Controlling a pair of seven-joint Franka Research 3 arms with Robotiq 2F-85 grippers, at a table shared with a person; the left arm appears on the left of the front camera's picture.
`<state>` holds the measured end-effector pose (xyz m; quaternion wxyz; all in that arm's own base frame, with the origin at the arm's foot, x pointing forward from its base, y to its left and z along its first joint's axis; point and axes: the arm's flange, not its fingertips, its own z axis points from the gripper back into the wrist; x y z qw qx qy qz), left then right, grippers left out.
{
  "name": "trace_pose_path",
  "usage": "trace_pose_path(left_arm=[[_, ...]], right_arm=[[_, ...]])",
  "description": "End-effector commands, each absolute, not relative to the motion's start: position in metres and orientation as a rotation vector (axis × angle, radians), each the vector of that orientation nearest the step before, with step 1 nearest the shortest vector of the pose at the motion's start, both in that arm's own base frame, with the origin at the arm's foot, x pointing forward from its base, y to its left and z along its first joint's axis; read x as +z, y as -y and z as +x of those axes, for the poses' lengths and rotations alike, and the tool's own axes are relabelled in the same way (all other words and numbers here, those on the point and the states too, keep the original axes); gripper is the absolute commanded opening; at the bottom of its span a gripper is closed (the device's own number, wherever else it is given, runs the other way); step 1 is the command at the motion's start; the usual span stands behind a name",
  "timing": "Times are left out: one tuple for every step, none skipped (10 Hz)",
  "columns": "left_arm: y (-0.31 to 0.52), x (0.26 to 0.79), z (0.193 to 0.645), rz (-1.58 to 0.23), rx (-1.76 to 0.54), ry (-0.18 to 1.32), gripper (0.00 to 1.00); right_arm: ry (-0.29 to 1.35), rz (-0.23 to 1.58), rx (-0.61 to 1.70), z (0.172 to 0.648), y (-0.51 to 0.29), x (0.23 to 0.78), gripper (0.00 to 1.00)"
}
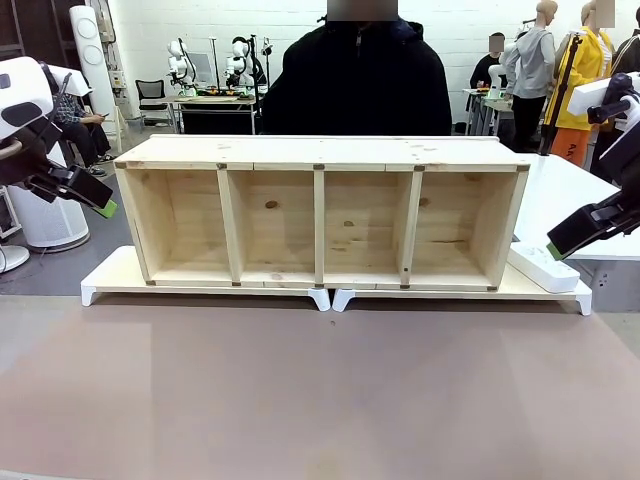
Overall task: Perform cable management.
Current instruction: When the cord part of the Power Cable appears at the lower middle area of the table and stops, grasp the cord part of the Power Cable.
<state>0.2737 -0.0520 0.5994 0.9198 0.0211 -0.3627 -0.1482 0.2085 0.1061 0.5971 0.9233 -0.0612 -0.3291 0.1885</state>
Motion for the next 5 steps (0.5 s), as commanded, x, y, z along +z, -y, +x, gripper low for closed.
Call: trace_pose_path(left_arm=[[0.0514, 0.5996, 0.2745, 0.052, -0.305, 0.749, 1.0], [0.0514, 0.5996, 0.2745, 0.052, -0.305, 0.749, 1.0], [0.0514, 0.5996, 0.2745, 0.052, -0.305, 0.749, 1.0], [0.0514, 0.5996, 0.2745, 0.052, -0.305, 0.749, 1.0], [0.0514, 0.5996, 0.2745, 0.052, -0.305, 0.749, 1.0]], right_arm=[[0.676, -0.127, 0.384, 0.2086, -0.1052, 0.5974, 1.0], [0.676, -0.127, 0.384, 0.2086, -0.1052, 0.5974, 1.0], [0.676, -0.127, 0.384, 0.2086, -0.1052, 0.5974, 1.0], [0.676, -0.127, 0.384, 0.2086, -0.1052, 0.5974, 1.0], [0.676, -0.127, 0.384, 0.2086, -0.1052, 0.5974, 1.0]])
